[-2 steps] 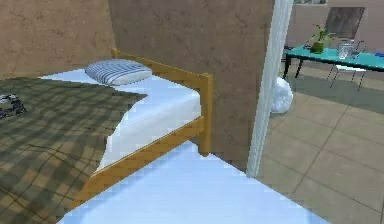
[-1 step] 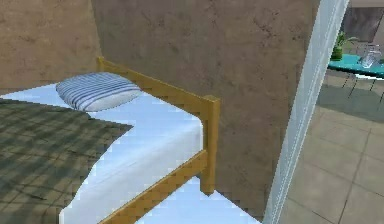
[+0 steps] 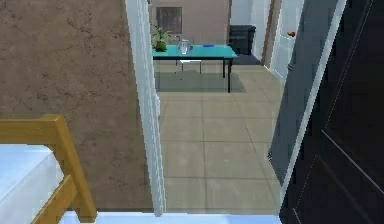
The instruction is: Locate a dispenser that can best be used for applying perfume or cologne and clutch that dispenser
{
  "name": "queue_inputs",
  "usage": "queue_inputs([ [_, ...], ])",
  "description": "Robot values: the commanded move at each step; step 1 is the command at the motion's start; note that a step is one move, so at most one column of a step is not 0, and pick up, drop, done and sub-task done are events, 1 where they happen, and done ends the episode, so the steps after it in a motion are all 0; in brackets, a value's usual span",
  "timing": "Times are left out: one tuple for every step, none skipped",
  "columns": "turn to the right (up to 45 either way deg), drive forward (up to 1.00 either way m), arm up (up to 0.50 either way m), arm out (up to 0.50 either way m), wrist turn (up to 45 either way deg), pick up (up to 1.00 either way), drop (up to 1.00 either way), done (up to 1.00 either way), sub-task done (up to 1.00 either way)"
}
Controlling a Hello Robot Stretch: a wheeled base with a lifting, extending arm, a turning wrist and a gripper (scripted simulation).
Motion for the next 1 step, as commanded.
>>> queue_inputs([
  [0.0, 0.7, 0.0, 0.0, 0.0, 0.0, 0.0, 0.0, 0.0],
])
